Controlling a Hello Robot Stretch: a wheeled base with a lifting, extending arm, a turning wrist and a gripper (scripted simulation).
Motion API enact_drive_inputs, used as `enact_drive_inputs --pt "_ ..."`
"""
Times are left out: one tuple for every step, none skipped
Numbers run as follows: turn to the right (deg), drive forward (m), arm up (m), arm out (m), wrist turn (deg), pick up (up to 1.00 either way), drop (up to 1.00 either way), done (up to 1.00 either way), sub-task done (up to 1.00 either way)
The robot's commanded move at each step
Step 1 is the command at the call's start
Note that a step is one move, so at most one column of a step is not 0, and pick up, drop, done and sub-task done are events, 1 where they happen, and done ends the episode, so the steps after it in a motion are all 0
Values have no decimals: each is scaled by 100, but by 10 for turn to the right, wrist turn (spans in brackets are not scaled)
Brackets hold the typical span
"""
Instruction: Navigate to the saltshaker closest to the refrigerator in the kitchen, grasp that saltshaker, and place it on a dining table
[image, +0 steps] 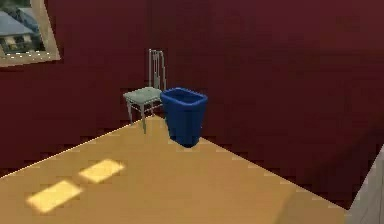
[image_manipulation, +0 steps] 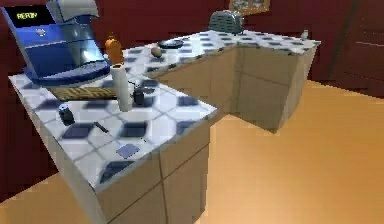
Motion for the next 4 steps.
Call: enact_drive_inputs --pt "270 0 0 0 0 0 0 0 0" --pt "0 15 0 0 0 0 0 0 0" --pt "-450 0 0 0 0 0 0 0 0" --pt "0 0 50 0 0 0 0 0 0"
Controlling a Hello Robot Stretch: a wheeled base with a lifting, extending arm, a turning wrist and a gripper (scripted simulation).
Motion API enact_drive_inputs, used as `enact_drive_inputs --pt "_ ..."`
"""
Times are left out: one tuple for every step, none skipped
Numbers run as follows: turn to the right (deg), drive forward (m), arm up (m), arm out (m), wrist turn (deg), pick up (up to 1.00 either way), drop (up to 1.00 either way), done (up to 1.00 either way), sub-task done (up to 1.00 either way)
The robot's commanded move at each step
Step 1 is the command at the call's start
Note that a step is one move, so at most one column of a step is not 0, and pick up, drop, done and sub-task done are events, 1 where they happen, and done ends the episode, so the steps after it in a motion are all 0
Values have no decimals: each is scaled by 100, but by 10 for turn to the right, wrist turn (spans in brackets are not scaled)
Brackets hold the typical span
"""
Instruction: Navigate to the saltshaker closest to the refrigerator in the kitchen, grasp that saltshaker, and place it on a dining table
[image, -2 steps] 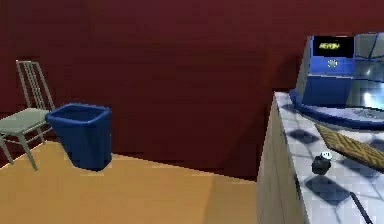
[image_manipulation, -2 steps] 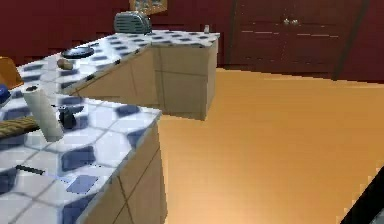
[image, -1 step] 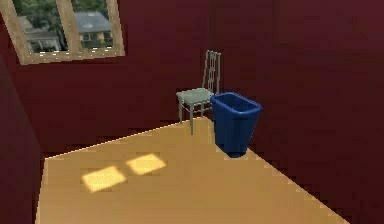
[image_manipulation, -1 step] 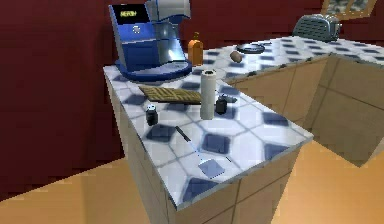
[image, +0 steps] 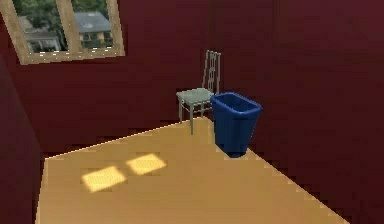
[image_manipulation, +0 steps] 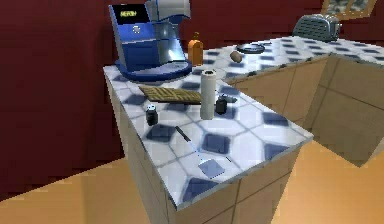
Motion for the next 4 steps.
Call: enact_drive_inputs --pt "0 0 38 0 0 0 0 0 0" --pt "0 0 0 42 0 0 0 0 0" --pt "0 0 0 0 450 0 0 0 0" --pt "0 0 0 0 450 0 0 0 0"
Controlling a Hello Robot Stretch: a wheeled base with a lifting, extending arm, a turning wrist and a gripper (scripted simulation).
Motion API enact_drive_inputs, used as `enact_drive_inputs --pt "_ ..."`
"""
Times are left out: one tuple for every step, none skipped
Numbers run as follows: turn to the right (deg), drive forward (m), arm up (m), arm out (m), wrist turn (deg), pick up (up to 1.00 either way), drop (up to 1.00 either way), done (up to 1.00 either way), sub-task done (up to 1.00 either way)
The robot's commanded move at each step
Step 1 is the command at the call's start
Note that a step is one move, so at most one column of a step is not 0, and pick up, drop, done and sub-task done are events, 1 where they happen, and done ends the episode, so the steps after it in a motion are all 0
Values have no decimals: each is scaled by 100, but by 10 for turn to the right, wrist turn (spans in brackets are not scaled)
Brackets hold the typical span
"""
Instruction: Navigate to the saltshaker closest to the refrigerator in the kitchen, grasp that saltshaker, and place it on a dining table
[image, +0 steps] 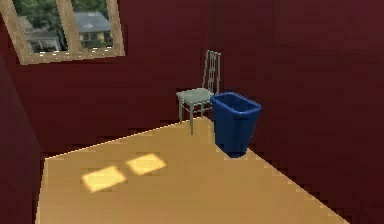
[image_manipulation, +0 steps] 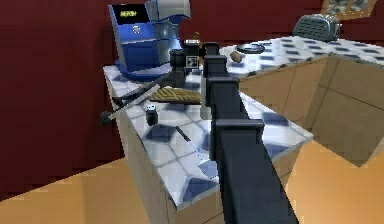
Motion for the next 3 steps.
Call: enact_drive_inputs --pt "0 0 0 0 450 0 0 0 0" --pt "0 0 0 0 30 0 0 0 0" --pt "0 0 -6 0 0 0 0 0 0"
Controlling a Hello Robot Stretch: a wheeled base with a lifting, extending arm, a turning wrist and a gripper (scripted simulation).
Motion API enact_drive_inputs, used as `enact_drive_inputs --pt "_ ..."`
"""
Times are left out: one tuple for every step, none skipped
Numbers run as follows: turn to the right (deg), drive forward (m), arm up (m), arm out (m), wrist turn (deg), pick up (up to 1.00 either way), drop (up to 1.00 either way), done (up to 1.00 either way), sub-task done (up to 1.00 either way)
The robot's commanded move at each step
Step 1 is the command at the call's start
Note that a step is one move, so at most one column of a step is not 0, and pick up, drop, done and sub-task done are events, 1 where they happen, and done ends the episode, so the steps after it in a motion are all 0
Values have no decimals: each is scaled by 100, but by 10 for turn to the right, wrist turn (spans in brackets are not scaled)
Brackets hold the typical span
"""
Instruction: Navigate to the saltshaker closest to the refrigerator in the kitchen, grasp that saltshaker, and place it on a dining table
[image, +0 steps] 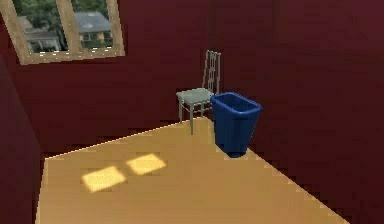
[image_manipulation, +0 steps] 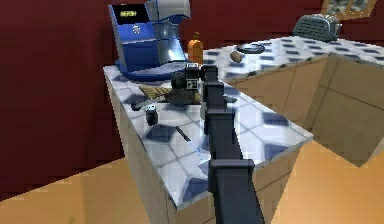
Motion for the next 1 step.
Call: enact_drive_inputs --pt "0 0 0 0 0 100 0 0 0"
